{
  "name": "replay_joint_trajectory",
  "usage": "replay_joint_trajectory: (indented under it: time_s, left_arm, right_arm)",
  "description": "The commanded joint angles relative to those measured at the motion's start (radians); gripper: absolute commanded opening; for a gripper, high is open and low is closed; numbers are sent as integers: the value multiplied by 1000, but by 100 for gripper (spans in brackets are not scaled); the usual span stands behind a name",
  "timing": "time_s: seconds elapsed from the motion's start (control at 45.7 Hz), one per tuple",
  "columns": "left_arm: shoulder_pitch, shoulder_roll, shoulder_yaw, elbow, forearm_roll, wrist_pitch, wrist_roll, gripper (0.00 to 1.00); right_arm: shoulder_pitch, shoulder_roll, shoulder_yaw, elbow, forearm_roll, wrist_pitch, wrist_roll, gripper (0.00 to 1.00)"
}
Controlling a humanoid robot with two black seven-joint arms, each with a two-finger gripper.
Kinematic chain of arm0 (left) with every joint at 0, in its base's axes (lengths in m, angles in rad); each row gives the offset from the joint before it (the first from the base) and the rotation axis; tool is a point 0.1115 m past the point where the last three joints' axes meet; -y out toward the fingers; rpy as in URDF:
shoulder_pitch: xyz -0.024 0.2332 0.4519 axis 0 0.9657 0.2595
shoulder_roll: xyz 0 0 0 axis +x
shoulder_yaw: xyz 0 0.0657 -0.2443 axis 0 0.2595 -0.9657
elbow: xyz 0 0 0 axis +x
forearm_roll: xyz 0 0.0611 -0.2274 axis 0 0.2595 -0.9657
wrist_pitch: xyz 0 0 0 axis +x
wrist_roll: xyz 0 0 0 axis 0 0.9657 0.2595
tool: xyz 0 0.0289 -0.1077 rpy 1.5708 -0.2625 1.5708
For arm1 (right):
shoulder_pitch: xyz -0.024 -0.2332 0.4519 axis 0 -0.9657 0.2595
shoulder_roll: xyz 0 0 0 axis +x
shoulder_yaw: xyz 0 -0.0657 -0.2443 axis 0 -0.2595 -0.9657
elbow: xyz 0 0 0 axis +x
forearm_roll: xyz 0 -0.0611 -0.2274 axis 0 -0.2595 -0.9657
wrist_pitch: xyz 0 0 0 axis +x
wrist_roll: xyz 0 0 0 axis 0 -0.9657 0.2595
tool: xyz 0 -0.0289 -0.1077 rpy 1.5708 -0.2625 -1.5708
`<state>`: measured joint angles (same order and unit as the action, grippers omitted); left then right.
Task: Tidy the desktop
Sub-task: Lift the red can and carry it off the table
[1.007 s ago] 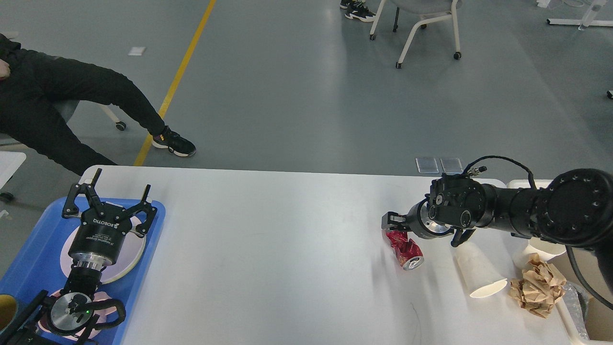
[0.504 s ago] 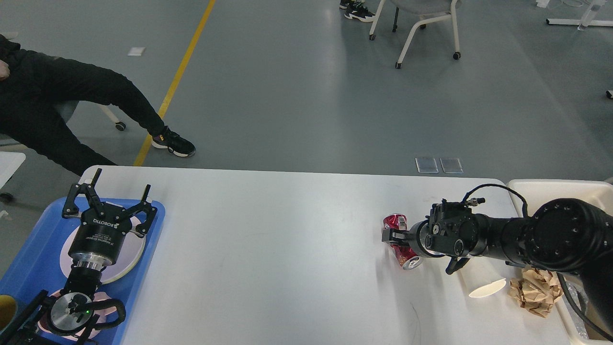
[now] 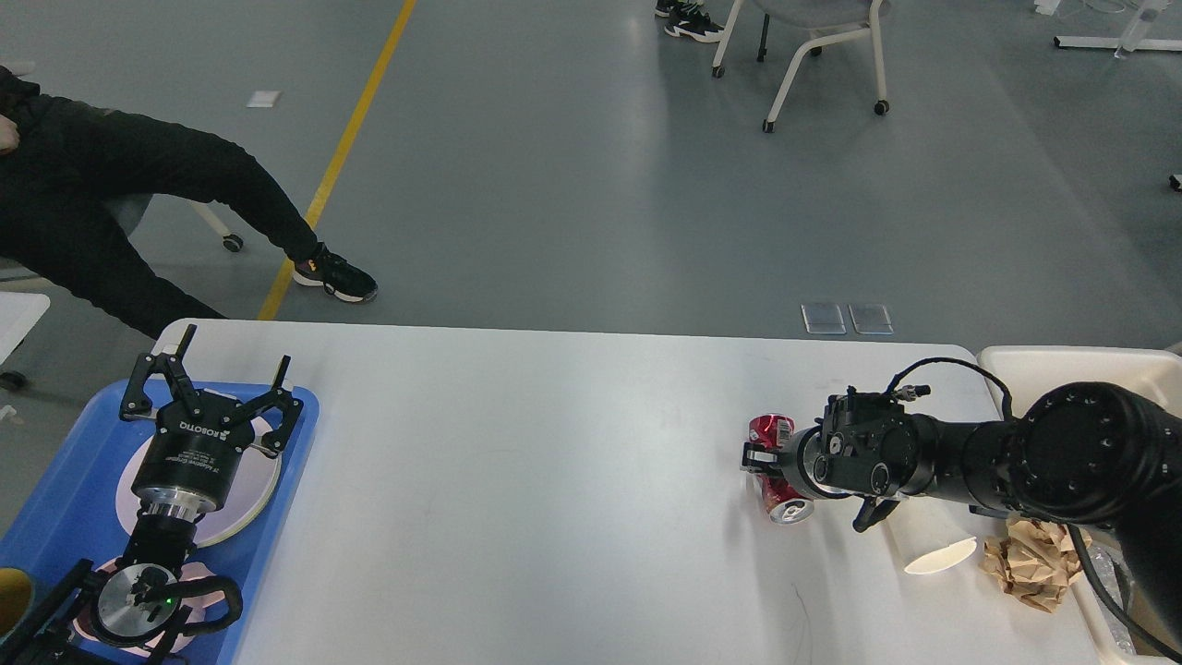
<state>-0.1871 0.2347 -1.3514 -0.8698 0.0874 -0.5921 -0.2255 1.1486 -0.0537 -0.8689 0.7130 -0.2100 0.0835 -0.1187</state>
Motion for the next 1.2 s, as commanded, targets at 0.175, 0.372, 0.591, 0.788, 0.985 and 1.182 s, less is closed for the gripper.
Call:
replay_joint_trajectory:
  time_s: [0.175, 0.372, 0.591, 0.788, 0.985, 1.182]
  left_arm:
    - [0, 0, 0, 0, 0, 0, 0, 96]
    - [0, 0, 0, 0, 0, 0, 0, 96]
    - [0, 0, 0, 0, 0, 0, 0, 96]
    - [0, 0, 0, 0, 0, 0, 0, 96]
    - [0, 0, 0, 0, 0, 0, 0, 96]
    - [0, 0, 0, 0, 0, 0, 0, 96]
  right_arm:
    - [11, -15, 2, 26, 4, 28, -16, 0]
    - [91, -74, -2, 91, 112, 90, -13, 0]
    - [353, -164, -71, 325, 159, 203, -15, 0]
    - [663, -166, -254, 514, 259, 311, -15, 0]
    - [927, -239, -340, 707, 282, 447, -16, 0]
    - [1094, -322, -372, 829, 282, 561, -18, 0]
